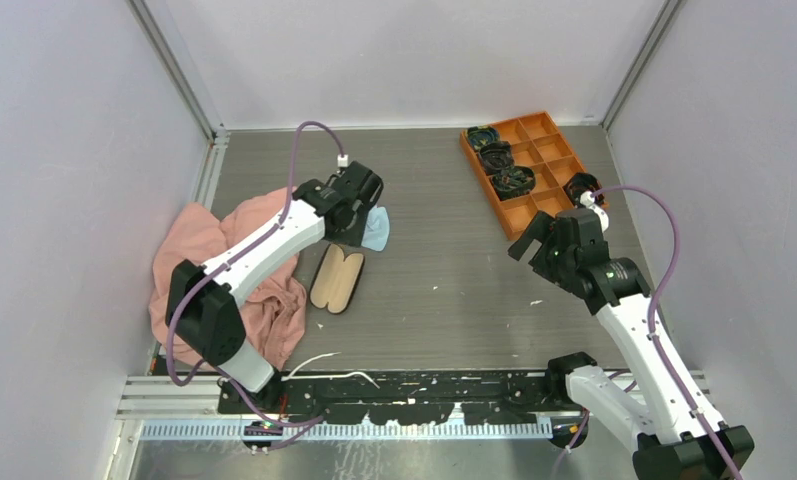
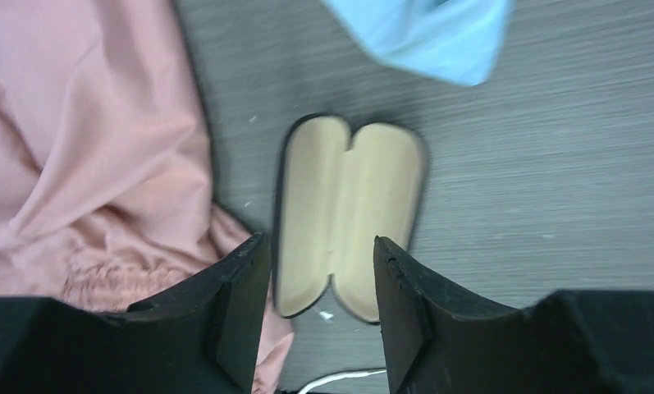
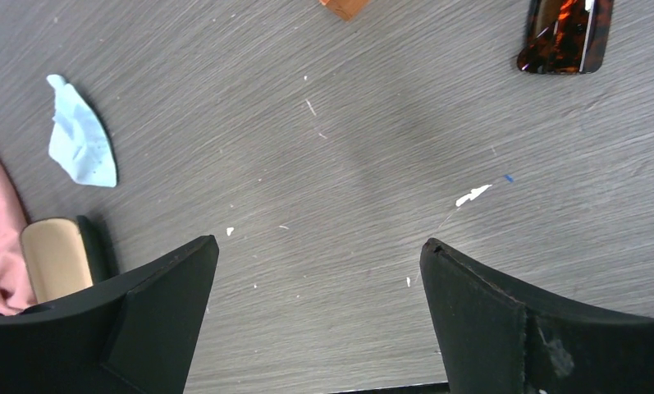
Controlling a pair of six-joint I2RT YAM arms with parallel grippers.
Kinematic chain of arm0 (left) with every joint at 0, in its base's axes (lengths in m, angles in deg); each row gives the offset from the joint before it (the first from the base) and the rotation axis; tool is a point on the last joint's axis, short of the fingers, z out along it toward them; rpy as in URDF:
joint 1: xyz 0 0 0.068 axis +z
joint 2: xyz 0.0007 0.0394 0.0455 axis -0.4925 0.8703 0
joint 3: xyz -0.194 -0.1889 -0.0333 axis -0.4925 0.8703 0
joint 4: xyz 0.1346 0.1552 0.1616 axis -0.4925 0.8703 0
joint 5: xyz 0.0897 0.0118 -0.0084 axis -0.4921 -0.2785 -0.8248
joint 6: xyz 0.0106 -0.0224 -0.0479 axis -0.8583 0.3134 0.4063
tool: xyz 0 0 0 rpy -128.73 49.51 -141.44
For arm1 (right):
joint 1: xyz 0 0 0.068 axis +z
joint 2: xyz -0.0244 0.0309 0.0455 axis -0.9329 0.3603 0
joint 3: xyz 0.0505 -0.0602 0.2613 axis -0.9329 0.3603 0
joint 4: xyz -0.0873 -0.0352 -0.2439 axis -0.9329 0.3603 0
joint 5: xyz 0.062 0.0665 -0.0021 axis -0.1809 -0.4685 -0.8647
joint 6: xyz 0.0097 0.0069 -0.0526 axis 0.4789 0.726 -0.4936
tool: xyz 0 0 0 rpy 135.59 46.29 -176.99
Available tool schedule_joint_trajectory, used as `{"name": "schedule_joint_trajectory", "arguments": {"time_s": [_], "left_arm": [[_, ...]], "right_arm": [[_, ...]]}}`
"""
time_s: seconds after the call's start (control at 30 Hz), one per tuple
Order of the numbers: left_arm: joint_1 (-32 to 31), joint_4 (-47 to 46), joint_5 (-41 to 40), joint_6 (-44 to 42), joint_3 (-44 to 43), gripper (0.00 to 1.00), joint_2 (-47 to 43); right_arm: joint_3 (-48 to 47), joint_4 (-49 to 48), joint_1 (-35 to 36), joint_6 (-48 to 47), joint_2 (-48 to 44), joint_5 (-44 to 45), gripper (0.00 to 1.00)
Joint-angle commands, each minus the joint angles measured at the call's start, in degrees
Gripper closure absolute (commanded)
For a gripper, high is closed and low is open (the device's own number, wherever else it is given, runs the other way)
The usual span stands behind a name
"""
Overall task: Organize the sunglasses
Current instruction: Move the sunglasses case at the center of the board, then move the glasses cleaning cloth to the center of the board.
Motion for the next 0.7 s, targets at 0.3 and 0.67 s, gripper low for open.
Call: {"name": "schedule_joint_trajectory", "arguments": {"time_s": [0.3,0.67], "left_arm": [[-3.6,-4.6,8.2,4.2,-12.1,0.45,17.9],[-3.5,-11.6,10.5,6.2,-13.8,0.55,26.1]], "right_arm": [[-1.8,1.1,-0.2,2.0,-4.4,-4.7,0.00],[-1.1,4.1,-0.2,1.8,-8.2,-4.9,0.00]]}}
